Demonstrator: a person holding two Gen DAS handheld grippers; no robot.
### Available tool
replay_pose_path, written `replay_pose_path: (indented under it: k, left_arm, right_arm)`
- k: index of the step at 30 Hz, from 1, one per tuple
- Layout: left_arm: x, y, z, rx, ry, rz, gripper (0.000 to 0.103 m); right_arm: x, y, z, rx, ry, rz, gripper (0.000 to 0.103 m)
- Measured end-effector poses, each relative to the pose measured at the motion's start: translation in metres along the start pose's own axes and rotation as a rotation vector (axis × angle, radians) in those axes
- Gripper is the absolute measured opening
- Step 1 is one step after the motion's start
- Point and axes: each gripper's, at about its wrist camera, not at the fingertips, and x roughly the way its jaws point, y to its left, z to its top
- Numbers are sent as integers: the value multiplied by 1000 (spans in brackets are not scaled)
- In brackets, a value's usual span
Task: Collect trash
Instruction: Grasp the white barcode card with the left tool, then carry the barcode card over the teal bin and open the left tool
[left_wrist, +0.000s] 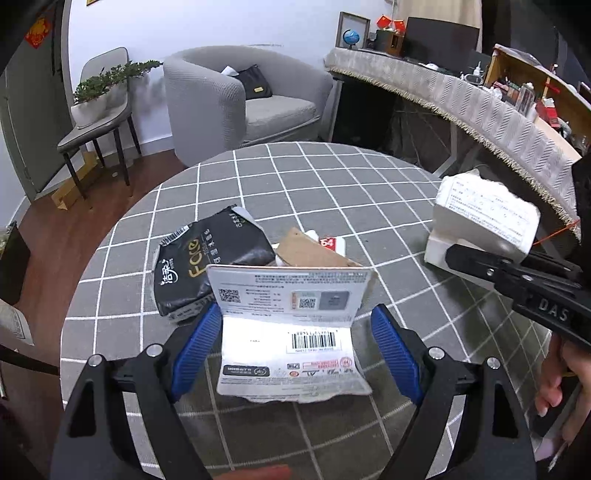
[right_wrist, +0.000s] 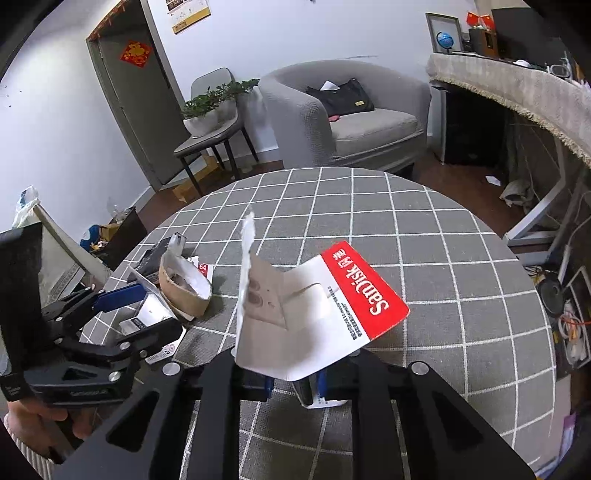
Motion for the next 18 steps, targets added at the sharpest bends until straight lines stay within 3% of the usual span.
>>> replay_pose_path:
  k: [6,8,18]
  left_arm:
    - [7,5,4,-23,16,-9,84]
    - [6,5,4,-23,13,7,78]
    - [-2,5,-3,-21,15,-17,77]
  right_arm:
    - [3,2,2,-29,6,18,8]
    - [3,3,2,-30,6,21,8]
    - [-1,1,6,14,-13,50,3]
